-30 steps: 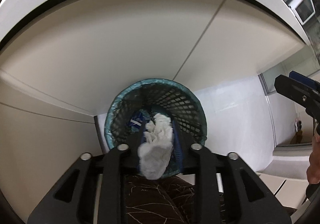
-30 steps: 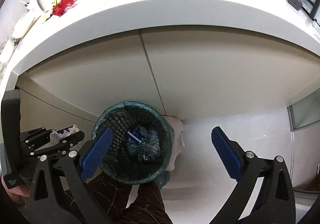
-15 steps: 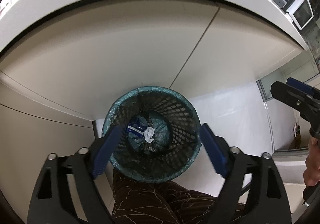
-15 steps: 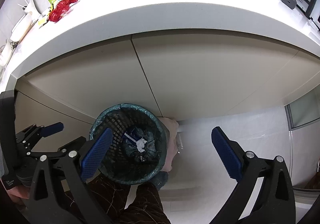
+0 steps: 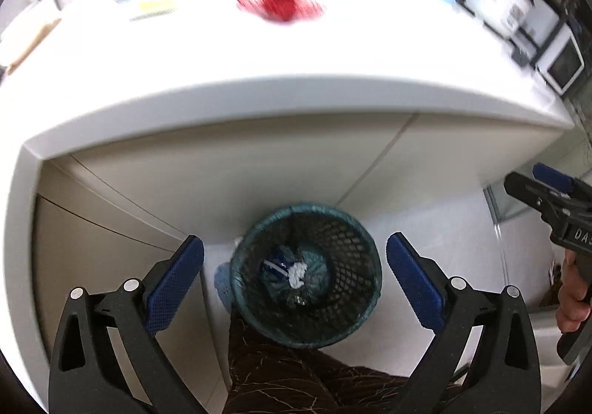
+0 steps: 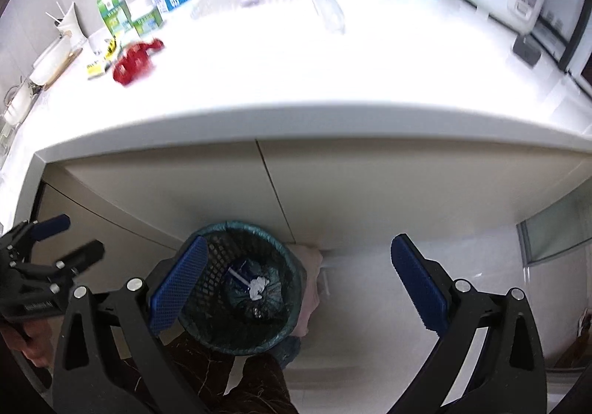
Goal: Collect trash
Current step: 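Raise both tools back over the counter toward the remaining items, then grasp the yellow snack bag with the left tool while the right tool grasps the clear tube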
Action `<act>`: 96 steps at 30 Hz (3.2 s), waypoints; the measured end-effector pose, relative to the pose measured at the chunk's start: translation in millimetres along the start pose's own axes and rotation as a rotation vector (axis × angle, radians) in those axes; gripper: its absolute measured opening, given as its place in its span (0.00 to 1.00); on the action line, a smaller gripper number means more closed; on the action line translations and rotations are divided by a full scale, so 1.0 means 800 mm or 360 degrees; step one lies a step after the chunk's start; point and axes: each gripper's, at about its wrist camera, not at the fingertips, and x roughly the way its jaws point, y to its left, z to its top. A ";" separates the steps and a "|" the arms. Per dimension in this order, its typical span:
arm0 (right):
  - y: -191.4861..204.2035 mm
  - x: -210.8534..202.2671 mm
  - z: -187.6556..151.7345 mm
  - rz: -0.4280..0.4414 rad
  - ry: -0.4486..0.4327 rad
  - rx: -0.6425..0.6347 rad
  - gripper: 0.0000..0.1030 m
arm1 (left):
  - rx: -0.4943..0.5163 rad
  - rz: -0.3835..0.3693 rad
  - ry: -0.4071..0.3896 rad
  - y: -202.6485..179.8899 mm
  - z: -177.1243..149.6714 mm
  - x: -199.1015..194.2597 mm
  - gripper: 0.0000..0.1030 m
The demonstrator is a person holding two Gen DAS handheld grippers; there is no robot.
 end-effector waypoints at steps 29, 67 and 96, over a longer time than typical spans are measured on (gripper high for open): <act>0.016 -0.059 0.158 0.0013 -0.0206 -0.0044 0.92 | -0.0151 0.0080 -0.0141 0.072 0.153 -0.100 0.94; -0.008 0.112 0.351 -0.0180 0.0143 0.0106 0.78 | -0.0201 0.0129 0.0207 0.190 0.315 0.057 0.94; -0.018 0.152 0.339 -0.0156 0.0347 0.0232 0.24 | -0.0181 0.0177 0.0316 0.160 0.321 0.075 0.39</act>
